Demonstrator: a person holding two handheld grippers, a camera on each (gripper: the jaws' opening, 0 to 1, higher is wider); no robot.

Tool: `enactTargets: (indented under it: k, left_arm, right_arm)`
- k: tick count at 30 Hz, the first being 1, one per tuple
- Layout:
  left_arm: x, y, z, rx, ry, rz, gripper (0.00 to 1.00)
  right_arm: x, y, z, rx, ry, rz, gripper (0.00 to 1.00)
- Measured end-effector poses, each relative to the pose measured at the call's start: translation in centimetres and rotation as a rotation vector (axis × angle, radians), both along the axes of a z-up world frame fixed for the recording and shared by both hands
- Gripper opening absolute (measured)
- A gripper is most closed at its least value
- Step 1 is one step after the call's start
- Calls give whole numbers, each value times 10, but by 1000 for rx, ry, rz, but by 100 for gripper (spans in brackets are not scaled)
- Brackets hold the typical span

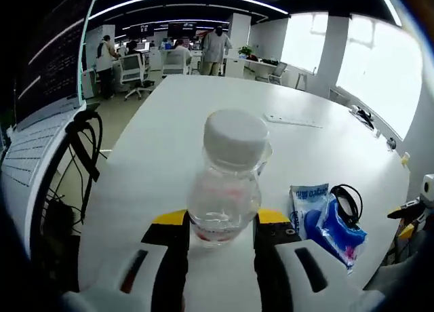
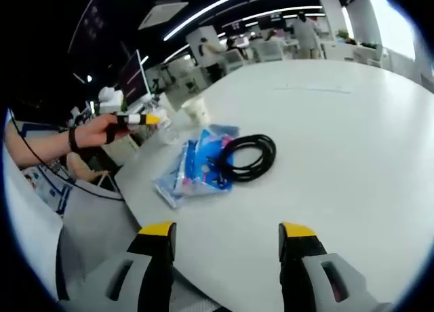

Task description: Arrange the tabletop items into an orderly group along one side of the table until the central work area is clear of visible clutter.

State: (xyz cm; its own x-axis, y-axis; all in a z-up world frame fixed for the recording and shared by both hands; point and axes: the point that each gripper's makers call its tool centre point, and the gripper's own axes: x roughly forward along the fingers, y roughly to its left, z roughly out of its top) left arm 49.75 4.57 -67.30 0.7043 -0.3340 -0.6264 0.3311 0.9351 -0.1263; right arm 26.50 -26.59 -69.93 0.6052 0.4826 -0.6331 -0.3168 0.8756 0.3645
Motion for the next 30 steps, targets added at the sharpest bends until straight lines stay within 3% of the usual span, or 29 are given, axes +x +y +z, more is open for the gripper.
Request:
enactTargets:
  k: [13, 30]
  left_arm:
    - [47, -3, 0, 5, 0, 49, 35]
    - [74, -5, -1, 3, 2, 39, 35]
  right_arm:
    - [-6, 1, -3, 1, 9, -11, 62]
    - [-4, -1, -2, -5, 11, -11, 62]
